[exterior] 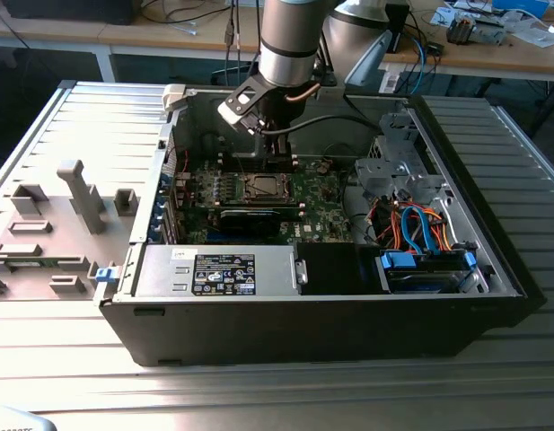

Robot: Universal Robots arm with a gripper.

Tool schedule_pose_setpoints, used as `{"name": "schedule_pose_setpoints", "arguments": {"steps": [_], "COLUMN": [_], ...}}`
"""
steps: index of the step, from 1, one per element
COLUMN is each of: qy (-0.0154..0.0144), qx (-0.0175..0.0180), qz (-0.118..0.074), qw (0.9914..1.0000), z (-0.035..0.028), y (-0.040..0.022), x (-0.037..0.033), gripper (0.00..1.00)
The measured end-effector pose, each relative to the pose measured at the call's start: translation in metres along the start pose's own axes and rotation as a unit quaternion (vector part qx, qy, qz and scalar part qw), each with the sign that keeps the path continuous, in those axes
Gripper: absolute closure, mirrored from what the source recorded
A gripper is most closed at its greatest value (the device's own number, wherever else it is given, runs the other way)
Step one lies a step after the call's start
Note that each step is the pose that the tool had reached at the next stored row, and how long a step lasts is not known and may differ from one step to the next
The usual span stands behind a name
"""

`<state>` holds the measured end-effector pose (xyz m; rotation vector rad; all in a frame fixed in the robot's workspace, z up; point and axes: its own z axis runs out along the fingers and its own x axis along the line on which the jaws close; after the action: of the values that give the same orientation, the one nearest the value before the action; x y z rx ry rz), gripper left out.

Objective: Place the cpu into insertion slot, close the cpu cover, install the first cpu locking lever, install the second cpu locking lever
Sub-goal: 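Close the cpu cover, then install the first cpu locking lever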

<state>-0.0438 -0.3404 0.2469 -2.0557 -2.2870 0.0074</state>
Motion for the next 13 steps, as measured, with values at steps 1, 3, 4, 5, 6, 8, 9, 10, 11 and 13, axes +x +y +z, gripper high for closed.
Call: {"name": "schedule_pose_setpoints", "arguments": {"steps": [1, 3, 4, 5, 6, 8, 9, 10, 11, 13], "qy": [0.0000, 0.0000, 0.0000, 0.0000, 0.0000, 0.0000, 0.0000, 0.0000, -0.0001, -0.0005], "qx": [0.0000, 0.0000, 0.0000, 0.0000, 0.0000, 0.0000, 0.0000, 0.0000, 0.0000, 0.0004], "qz": [0.000, 0.000, 0.000, 0.000, 0.000, 0.000, 0.000, 0.000, -0.001, -0.009], "qw": [1.00000, 1.00000, 1.00000, 1.00000, 1.00000, 1.00000, 1.00000, 1.00000, 1.00000, 0.99996], "z": [0.0000, 0.0000, 0.0000, 0.0000, 0.0000, 0.0000, 0.0000, 0.0000, 0.0000, -0.0001], "y": [0.0000, 0.0000, 0.0000, 0.0000, 0.0000, 0.0000, 0.0000, 0.0000, 0.0000, 0.0000], "x": [0.0000, 0.0000, 0.0000, 0.0000, 0.0000, 0.0000, 0.0000, 0.0000, 0.0000, 0.0000], "gripper": [0.89, 0.89, 0.89, 0.89, 0.89, 0.89, 0.89, 0.89, 0.89, 0.89]}}
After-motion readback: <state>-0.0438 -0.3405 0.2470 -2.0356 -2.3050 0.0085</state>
